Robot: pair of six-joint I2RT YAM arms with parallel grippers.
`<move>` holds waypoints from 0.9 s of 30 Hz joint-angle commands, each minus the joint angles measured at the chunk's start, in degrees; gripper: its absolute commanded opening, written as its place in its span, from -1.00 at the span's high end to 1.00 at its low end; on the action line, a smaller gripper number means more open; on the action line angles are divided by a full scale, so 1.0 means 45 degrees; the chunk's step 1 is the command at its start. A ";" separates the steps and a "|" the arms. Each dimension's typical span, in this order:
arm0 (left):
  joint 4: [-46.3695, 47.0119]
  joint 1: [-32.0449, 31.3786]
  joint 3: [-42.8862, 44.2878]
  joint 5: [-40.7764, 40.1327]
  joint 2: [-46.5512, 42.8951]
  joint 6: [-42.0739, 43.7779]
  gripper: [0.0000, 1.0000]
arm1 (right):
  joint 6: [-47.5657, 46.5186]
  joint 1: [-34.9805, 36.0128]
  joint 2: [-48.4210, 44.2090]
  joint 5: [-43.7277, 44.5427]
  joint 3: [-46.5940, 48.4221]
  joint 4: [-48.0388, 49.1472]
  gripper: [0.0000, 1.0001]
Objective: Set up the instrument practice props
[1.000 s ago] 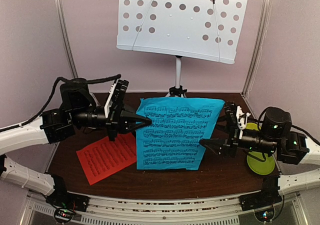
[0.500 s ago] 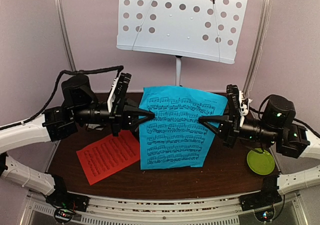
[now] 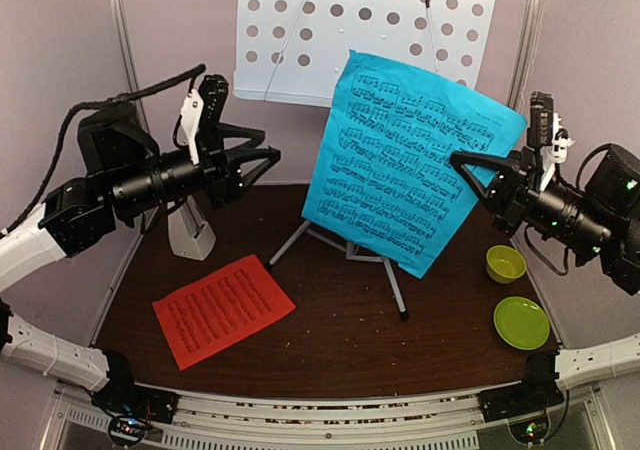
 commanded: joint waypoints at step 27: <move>-0.1158 -0.0050 0.9849 -0.7131 0.6234 0.4290 0.05 | -0.3112 -0.0740 0.4307 0.3269 0.7218 0.0883 1.00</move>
